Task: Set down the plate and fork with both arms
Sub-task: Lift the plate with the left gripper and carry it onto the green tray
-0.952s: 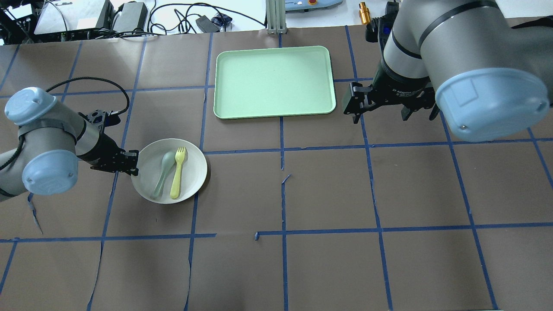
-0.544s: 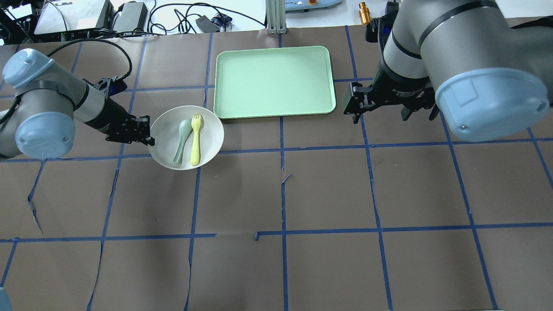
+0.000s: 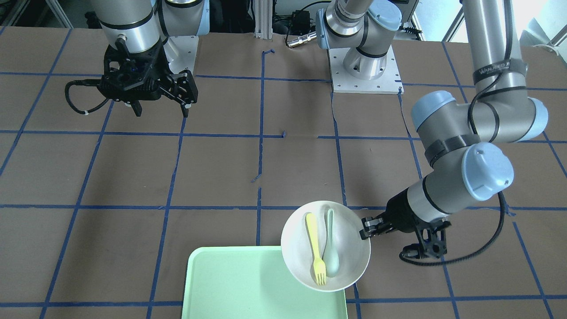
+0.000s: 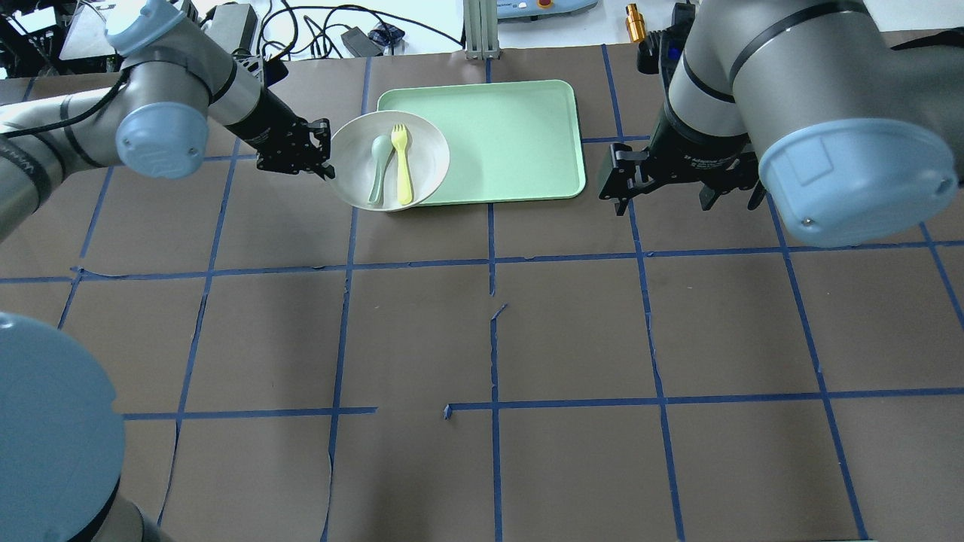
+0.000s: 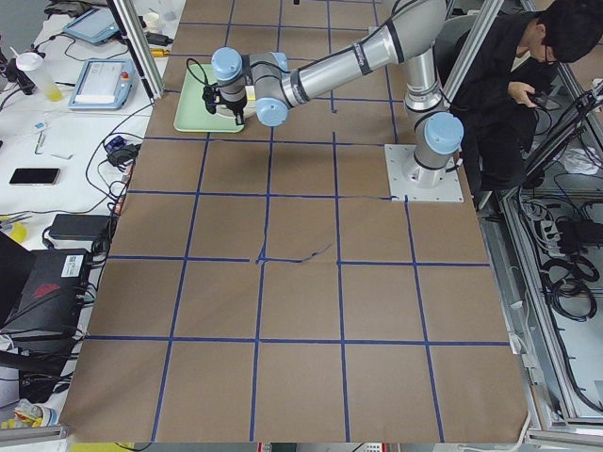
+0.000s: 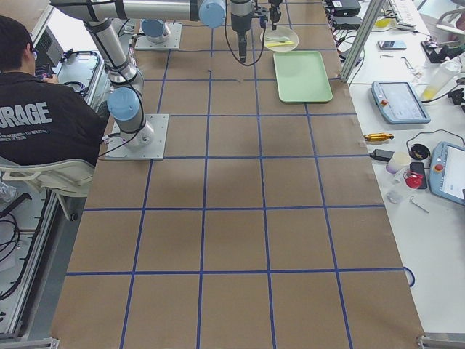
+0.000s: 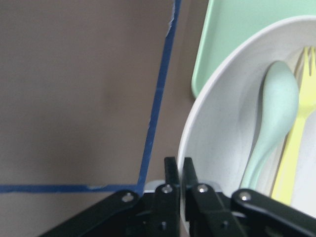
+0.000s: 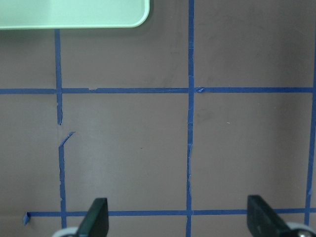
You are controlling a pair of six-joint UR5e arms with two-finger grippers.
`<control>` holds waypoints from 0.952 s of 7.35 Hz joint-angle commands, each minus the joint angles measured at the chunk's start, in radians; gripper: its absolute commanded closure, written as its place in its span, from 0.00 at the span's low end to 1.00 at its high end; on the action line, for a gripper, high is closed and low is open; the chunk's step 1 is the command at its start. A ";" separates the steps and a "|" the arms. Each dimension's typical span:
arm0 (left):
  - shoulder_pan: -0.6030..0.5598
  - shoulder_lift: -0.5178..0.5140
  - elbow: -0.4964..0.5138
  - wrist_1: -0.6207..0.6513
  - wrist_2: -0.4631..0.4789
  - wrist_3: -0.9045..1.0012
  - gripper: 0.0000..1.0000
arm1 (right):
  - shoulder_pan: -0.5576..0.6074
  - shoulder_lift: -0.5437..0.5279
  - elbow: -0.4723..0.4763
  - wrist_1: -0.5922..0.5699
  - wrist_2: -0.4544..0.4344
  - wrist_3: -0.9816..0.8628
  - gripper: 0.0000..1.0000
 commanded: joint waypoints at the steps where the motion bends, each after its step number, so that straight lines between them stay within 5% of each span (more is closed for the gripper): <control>1: -0.064 -0.184 0.232 0.001 -0.046 -0.095 1.00 | 0.000 0.000 0.000 0.000 0.000 0.000 0.00; 3: -0.135 -0.307 0.367 0.008 -0.043 -0.155 1.00 | 0.000 0.000 0.000 0.000 0.000 0.000 0.00; 7: -0.183 -0.387 0.385 0.084 -0.014 -0.151 1.00 | 0.002 0.000 0.000 0.000 0.002 0.000 0.00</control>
